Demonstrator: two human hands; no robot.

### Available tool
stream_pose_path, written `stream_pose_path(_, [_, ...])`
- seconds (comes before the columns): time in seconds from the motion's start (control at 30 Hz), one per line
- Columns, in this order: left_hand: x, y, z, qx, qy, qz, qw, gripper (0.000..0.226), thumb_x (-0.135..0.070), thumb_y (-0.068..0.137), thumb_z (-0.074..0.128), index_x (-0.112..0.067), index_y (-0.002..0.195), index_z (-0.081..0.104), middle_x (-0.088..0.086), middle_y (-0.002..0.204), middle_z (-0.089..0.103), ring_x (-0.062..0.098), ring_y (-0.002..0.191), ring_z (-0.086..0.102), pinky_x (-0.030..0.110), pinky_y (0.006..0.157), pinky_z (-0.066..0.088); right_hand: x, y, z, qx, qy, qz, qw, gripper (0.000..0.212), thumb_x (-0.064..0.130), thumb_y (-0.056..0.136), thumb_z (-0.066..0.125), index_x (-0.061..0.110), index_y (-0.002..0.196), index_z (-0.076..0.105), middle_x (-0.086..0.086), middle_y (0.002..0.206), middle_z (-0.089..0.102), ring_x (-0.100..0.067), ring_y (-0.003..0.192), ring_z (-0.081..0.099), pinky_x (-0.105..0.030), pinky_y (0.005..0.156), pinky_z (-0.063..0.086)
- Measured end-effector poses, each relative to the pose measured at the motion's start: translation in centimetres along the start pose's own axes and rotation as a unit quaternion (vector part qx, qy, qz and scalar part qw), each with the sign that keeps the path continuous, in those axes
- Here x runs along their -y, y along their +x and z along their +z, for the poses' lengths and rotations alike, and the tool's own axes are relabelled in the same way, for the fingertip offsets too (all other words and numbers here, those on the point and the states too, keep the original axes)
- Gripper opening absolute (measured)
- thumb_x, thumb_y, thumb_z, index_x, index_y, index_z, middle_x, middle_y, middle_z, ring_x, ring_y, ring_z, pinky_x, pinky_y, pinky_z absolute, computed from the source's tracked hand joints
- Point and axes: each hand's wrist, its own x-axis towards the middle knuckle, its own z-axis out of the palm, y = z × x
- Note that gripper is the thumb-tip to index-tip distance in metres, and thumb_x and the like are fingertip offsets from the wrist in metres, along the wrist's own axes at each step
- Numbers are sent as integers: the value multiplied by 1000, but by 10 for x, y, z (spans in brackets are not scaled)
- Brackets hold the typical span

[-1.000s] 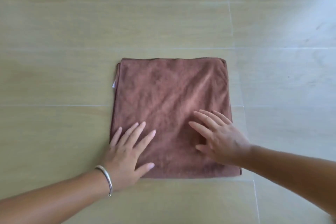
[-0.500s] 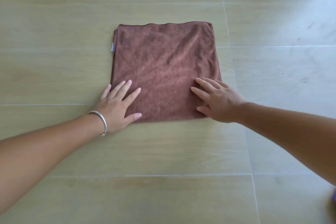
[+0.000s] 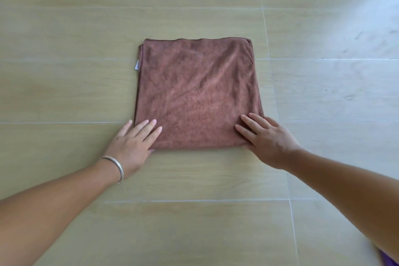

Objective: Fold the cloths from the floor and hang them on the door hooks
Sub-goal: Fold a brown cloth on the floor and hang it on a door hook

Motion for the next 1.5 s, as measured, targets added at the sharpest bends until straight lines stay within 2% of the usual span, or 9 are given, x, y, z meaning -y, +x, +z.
stream_pose_path(0.07, [-12,-21,-1,68,24,2,997,64,-22,93,58,-18,150,31,6,157,27,22,144,29,50,116,18,15,-27,-3,-13,9,24,1000,50,41,84,68,18,128,62,-13,136,56,-33,126,52,-49,101,45])
stream_pose_path(0.13, [-27,-47,-11,198,46,-3,979,63,-15,97,34,-22,155,8,1,162,7,17,149,7,46,118,2,37,-61,-9,2,16,39,999,48,40,83,68,16,125,64,-12,133,58,-33,126,52,-51,101,44])
stream_pose_path(0.23, [-53,-86,-44,286,37,-37,957,62,-8,95,28,-21,154,12,-2,160,15,14,148,10,45,118,4,66,-115,-32,64,50,71,994,47,40,94,51,19,135,55,-7,143,48,-28,137,39,-49,110,32])
stream_pose_path(0.4, [-65,-143,-131,303,26,-67,950,55,-9,94,27,-20,148,27,-7,147,40,13,146,19,51,117,4,81,-182,-105,111,76,96,986,42,33,99,42,26,140,44,-4,152,36,-24,144,25,-46,116,18])
stream_pose_path(0.67, [-38,-178,-337,268,-38,-144,952,46,-15,96,35,-25,140,41,-9,140,49,11,143,25,52,116,8,60,-242,-307,126,79,129,980,41,34,101,33,32,142,37,0,155,29,-21,147,13,-43,117,11])
stream_pose_path(0.83, [-19,-200,-502,210,-104,-143,962,46,-17,94,37,-29,137,48,-7,144,49,13,143,27,45,114,13,49,-288,-471,108,119,168,973,38,25,96,40,33,130,53,0,146,41,-21,143,20,-42,115,16])
stream_pose_path(0.93, [-7,-227,-594,169,-126,-135,968,40,-17,95,38,-33,124,59,-8,136,56,14,141,31,45,113,14,38,-321,-557,101,106,169,975,39,24,94,45,37,129,54,3,146,41,-19,144,18,-42,116,15])
stream_pose_path(1.17, [16,-275,-762,87,-130,-111,981,38,-20,101,33,-33,126,59,-13,132,58,12,143,27,44,117,9,13,-380,-715,11,77,164,983,33,34,101,38,39,129,53,7,149,37,-16,146,15,-37,117,12])
stream_pose_path(1.5, [59,-276,-980,-7,-98,-121,988,38,-34,103,29,-42,124,60,-13,140,52,9,146,18,45,119,4,-25,-407,-914,-180,13,168,969,36,49,99,35,39,121,61,9,139,50,-17,142,24,-35,112,20])
